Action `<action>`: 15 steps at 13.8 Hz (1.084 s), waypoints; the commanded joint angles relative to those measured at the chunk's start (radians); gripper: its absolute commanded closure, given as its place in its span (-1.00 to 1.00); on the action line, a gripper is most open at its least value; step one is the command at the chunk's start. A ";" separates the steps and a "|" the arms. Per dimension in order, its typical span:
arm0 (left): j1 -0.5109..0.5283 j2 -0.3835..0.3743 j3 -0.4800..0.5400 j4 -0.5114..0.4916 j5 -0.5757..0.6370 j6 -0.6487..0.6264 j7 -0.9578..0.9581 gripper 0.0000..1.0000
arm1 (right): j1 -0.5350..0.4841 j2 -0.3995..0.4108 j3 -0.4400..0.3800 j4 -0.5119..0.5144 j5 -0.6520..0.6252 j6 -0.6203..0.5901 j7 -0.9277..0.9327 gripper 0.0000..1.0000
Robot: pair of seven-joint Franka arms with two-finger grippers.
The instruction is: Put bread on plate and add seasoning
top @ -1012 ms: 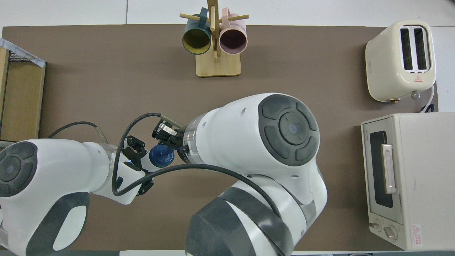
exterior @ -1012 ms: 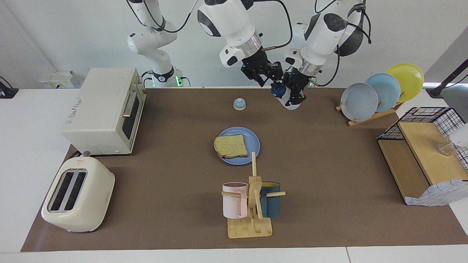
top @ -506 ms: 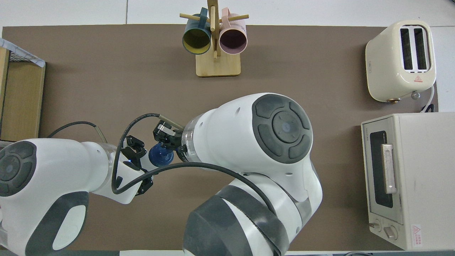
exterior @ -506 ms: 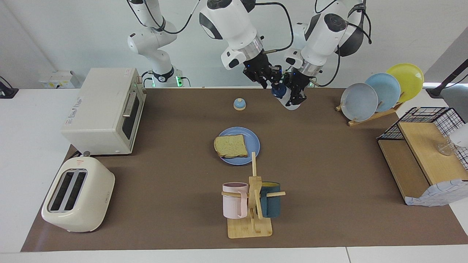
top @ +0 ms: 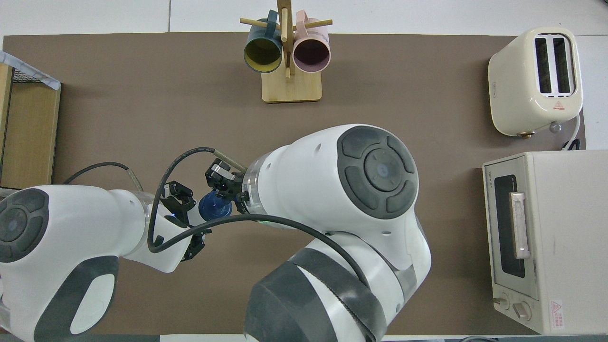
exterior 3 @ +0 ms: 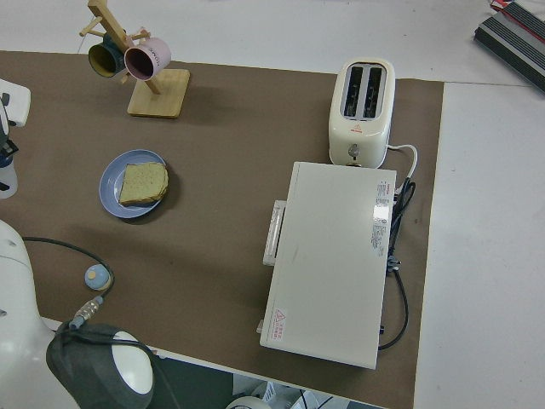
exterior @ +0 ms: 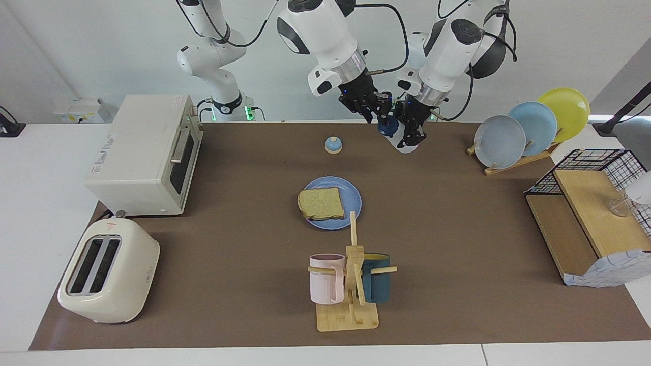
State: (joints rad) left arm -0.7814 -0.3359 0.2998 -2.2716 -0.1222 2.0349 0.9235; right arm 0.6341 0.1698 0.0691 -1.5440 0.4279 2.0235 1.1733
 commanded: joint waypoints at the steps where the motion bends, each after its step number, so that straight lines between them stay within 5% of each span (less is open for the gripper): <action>1: -0.006 -0.032 0.010 -0.026 -0.017 0.004 0.012 1.00 | -0.002 0.007 0.004 0.018 0.003 0.004 0.041 0.14; 4: -0.006 -0.032 0.010 -0.025 -0.017 0.004 0.012 1.00 | -0.002 0.007 0.004 0.018 0.003 0.007 0.055 0.24; 8: -0.006 -0.032 0.010 -0.025 -0.017 0.004 0.011 1.00 | -0.001 0.007 0.004 0.010 0.000 0.020 0.055 0.64; 10: -0.006 -0.031 0.010 -0.025 -0.017 0.002 0.011 1.00 | -0.001 0.007 0.004 0.010 0.000 0.020 0.054 1.00; 15: -0.007 -0.031 0.010 -0.025 -0.017 0.002 0.011 1.00 | -0.008 0.010 0.003 0.015 0.017 0.012 0.057 1.00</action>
State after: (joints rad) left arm -0.7812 -0.3360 0.3014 -2.2731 -0.1222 2.0330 0.9235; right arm 0.6342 0.1700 0.0689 -1.5406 0.4304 2.0328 1.2077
